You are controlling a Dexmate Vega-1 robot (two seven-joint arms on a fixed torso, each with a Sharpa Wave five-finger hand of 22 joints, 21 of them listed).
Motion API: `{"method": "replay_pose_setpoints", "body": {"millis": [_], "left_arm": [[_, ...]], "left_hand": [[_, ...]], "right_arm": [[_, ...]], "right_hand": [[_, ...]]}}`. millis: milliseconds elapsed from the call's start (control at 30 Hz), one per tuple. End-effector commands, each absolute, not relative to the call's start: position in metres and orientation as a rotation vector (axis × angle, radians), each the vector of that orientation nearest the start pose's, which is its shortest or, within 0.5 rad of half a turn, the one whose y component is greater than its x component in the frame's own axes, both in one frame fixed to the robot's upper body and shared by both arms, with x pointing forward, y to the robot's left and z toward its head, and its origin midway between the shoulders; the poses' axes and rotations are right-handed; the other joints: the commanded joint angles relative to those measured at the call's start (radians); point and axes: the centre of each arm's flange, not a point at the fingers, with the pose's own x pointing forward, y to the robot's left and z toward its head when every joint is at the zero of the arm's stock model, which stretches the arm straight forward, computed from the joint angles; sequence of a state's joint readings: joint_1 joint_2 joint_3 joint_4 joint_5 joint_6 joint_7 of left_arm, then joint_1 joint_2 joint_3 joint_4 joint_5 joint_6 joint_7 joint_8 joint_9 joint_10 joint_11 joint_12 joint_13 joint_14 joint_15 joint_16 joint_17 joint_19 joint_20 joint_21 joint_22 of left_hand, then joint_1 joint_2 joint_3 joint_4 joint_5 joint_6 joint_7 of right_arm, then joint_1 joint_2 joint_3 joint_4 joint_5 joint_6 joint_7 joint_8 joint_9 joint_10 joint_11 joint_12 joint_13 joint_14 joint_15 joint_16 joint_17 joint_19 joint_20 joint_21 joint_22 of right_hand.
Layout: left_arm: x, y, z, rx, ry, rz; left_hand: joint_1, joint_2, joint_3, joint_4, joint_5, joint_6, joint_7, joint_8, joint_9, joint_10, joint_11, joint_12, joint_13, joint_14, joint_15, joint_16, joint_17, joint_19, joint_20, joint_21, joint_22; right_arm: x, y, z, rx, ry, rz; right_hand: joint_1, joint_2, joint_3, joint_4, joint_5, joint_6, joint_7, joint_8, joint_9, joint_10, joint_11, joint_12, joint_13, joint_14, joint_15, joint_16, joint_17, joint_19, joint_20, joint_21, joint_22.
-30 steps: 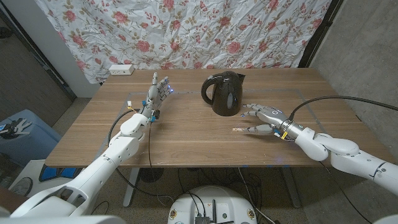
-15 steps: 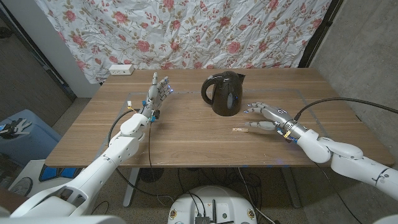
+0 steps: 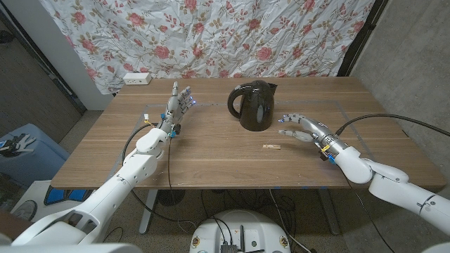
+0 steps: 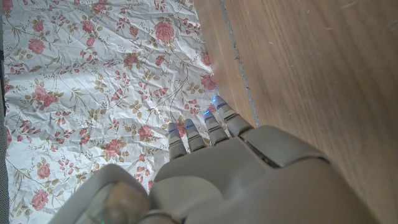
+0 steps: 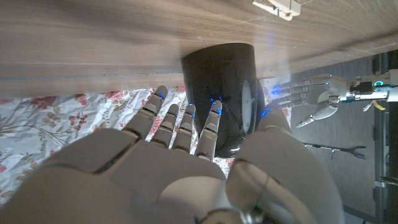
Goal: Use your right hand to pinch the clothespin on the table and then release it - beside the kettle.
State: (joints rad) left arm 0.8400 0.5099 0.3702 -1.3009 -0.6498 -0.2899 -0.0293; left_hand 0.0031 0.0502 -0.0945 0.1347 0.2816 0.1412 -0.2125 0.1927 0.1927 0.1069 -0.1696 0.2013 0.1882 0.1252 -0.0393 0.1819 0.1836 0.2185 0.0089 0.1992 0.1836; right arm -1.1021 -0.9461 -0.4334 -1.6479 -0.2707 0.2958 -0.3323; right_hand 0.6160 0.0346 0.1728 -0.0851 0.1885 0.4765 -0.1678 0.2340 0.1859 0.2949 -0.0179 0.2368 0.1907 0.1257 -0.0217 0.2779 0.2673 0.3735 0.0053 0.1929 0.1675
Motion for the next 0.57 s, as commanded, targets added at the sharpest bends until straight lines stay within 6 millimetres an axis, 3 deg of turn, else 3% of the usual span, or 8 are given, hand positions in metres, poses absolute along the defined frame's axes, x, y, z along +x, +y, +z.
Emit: {"method": "replay_pose_setpoints", "body": {"millis": [33, 300, 567], "left_arm": [[0.653, 0.29, -0.027, -0.042, -0.593, -0.207], [0.653, 0.29, -0.027, -0.042, -0.594, -0.207], [0.653, 0.29, -0.027, -0.042, -0.594, -0.207]], "left_hand": [[0.001, 0.011, 0.001, 0.006, 0.008, 0.0, -0.009, 0.006, 0.005, 0.002, -0.008, 0.006, 0.002, 0.009, -0.006, 0.008, 0.004, 0.008, 0.0, 0.007, 0.002], [0.001, 0.011, 0.001, 0.006, 0.008, 0.0, -0.009, 0.006, 0.005, 0.001, -0.006, 0.005, 0.002, 0.009, -0.007, 0.008, 0.004, 0.008, 0.001, 0.007, 0.002], [0.001, 0.011, 0.001, 0.006, 0.008, 0.0, -0.009, 0.006, 0.005, 0.002, -0.006, 0.006, 0.002, 0.009, -0.006, 0.008, 0.004, 0.008, 0.001, 0.007, 0.002]], "right_arm": [[0.569, -0.317, -0.078, -0.92, -0.716, 0.04], [0.586, -0.324, -0.077, -0.835, -0.687, 0.028], [0.597, -0.324, -0.079, -0.74, -0.655, 0.038]], "right_hand": [[-0.002, 0.014, 0.007, -0.002, -0.003, -0.012, 0.008, -0.009, 0.001, 0.013, 0.0, 0.002, 0.003, 0.013, -0.008, 0.004, -0.002, 0.012, -0.009, 0.009, 0.001], [-0.014, 0.026, 0.008, 0.0, -0.005, -0.035, 0.01, -0.026, 0.0, 0.008, 0.004, -0.007, 0.001, 0.012, -0.014, 0.0, -0.006, 0.03, -0.027, 0.011, 0.001], [-0.032, 0.033, 0.005, 0.003, -0.007, -0.056, 0.024, -0.039, -0.002, -0.003, 0.009, -0.018, -0.001, 0.02, -0.016, 0.0, -0.009, 0.021, -0.023, 0.004, 0.001]]}}
